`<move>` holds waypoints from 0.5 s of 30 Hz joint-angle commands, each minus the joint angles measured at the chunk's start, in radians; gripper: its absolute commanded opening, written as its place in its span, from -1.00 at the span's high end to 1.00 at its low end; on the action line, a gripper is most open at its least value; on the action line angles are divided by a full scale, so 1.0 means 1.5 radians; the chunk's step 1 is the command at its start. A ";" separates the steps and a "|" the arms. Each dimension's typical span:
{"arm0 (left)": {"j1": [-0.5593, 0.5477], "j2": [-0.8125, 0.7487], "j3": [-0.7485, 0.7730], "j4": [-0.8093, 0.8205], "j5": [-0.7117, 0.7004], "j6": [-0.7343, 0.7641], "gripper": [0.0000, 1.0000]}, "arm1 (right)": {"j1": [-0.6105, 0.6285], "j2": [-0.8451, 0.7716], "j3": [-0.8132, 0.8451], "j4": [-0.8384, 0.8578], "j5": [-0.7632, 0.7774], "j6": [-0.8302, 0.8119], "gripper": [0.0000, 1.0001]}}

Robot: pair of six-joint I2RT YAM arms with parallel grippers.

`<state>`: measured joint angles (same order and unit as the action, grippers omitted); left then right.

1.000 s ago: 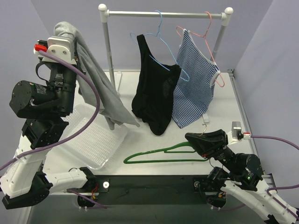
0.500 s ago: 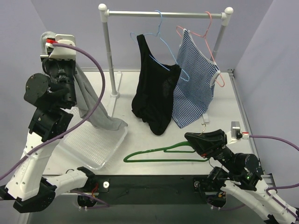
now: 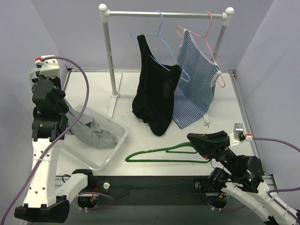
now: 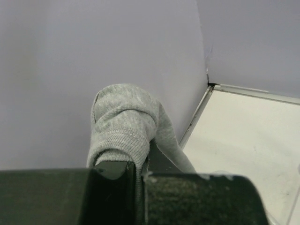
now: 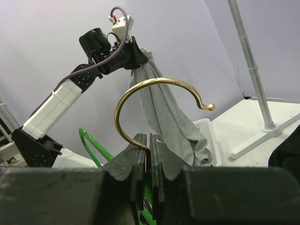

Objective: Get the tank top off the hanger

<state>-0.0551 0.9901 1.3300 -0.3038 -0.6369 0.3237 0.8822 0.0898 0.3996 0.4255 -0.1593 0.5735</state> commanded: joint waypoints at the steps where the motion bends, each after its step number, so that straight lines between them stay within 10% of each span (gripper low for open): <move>1: 0.004 -0.061 -0.025 0.010 0.094 -0.073 1.00 | -0.003 -0.002 -0.011 0.058 0.010 -0.001 1.00; 15: 0.004 -0.110 -0.327 -0.003 0.291 -0.413 1.00 | -0.003 0.011 -0.024 0.080 -0.004 0.008 1.00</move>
<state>-0.0513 0.8337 0.8772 -0.3424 -0.2256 -0.1322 0.8822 0.0963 0.3546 0.4400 -0.1570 0.5781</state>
